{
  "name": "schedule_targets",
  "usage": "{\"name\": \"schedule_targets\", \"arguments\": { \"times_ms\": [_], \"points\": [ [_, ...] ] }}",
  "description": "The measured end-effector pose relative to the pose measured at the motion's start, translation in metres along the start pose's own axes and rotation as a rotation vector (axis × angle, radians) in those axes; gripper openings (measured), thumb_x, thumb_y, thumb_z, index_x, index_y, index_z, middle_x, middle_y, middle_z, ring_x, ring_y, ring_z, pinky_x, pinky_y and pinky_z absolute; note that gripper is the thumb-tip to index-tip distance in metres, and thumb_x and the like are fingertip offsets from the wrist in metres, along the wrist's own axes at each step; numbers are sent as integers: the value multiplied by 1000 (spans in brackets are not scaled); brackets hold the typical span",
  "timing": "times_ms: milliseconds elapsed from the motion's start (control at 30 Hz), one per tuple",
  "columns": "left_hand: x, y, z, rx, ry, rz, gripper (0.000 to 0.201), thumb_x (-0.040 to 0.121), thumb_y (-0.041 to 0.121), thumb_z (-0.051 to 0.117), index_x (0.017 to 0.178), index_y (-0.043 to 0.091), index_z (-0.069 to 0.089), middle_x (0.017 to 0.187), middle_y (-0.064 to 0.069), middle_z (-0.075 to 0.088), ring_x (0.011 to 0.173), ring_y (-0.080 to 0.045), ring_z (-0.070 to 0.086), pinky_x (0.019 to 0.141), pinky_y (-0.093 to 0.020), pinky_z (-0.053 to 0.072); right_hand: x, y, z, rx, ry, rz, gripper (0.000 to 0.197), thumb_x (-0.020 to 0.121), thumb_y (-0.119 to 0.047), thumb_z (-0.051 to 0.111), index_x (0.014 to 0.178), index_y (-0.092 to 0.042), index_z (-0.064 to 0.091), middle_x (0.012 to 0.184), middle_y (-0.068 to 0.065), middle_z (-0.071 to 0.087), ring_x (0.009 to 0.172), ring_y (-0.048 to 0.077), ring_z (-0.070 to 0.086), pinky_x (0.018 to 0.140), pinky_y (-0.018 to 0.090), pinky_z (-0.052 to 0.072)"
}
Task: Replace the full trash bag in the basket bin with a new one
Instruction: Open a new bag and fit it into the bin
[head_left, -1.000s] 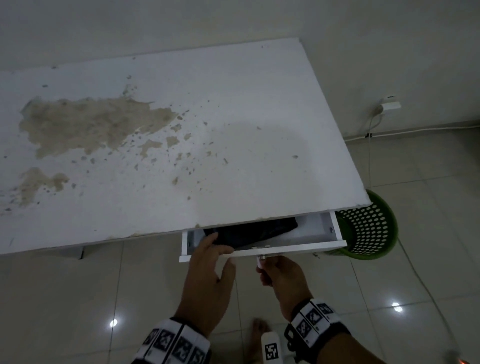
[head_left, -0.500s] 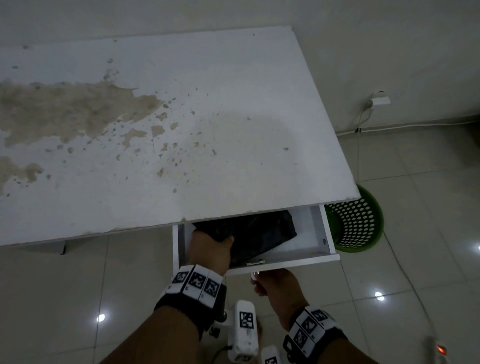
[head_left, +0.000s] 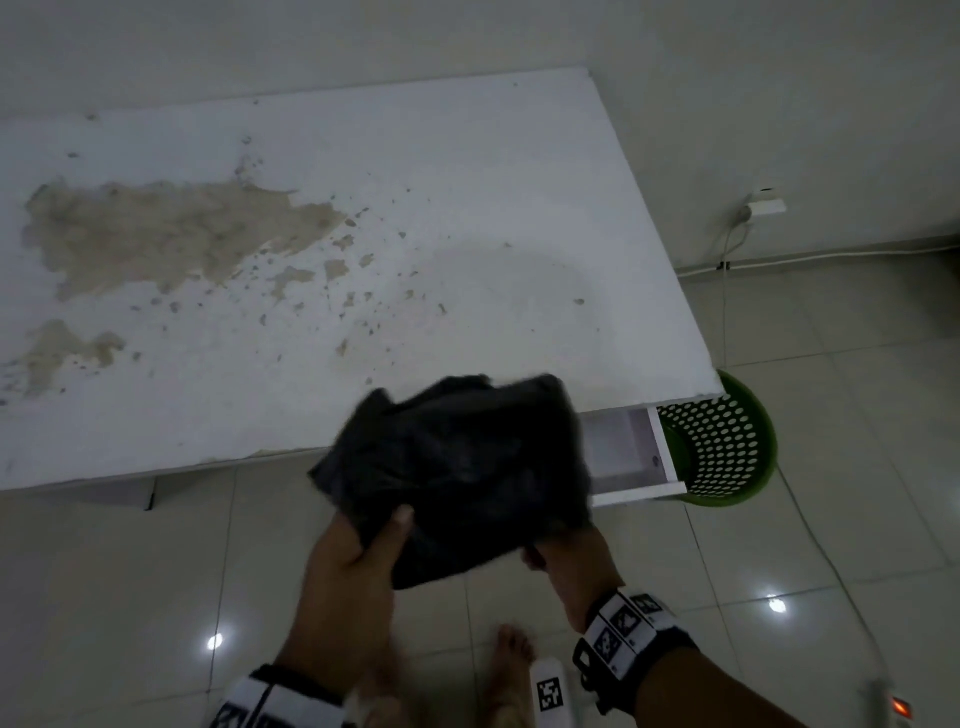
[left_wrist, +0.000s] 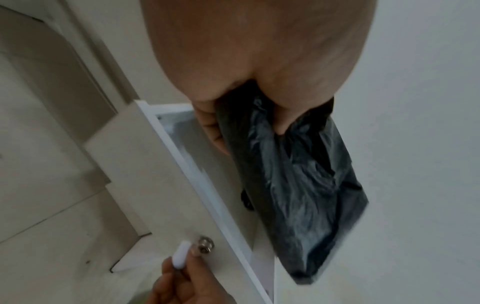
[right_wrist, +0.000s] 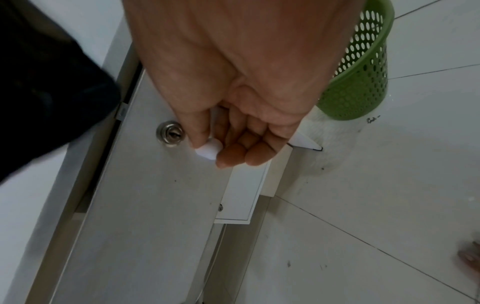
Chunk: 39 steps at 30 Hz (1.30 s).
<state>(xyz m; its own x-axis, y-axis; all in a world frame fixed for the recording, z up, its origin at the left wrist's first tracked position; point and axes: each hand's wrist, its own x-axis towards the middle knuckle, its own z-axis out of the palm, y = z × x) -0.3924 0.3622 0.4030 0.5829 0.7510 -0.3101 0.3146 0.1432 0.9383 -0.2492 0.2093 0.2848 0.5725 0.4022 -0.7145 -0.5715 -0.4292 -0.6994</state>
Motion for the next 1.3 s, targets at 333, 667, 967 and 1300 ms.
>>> {"name": "schedule_targets", "arguments": {
  "times_ms": [333, 667, 967, 1300],
  "points": [
    [-4, -9, -57, -119, 358, -39, 24, 99, 22, 58, 120, 32, 66, 114, 19, 70, 112, -11, 65, 104, -40, 47, 44, -71, 27, -37, 106, -113, 22, 89, -13, 65, 68, -6, 68, 62, 9, 67, 59, 23, 59, 65, 37, 51],
    [-36, 1, -61, -119, 176, -27, 26, 76, 22, 83, 88, 45, 79, 93, 18, 78, 94, -9, 74, 83, -31, 61, 54, -93, 23, -28, 110, -58, 27, 87, -7, 63, 60, -11, 64, 62, 8, 66, 68, 27, 62, 73, 42, 52],
    [-51, 9, -66, -49, 104, -64, 38, 94, -2, 58, 97, 34, 72, 85, 20, 78, 90, -3, 72, 64, -10, 55, 40, -88, 14, 83, -29, -31, 10, 93, -20, 63, 97, -12, 68, 92, 7, 71, 86, 26, 68, 85, 42, 53],
    [-35, 43, -24, -90, -200, -104, 28, 101, 8, 52, 114, 24, 70, 109, 8, 78, 101, -12, 73, 79, -18, 58, -83, -115, -3, 230, -328, 64, 62, 103, -35, 35, 55, -26, 74, 55, -1, 65, 50, 11, 63, 50, 23, 50]
  ]
}}
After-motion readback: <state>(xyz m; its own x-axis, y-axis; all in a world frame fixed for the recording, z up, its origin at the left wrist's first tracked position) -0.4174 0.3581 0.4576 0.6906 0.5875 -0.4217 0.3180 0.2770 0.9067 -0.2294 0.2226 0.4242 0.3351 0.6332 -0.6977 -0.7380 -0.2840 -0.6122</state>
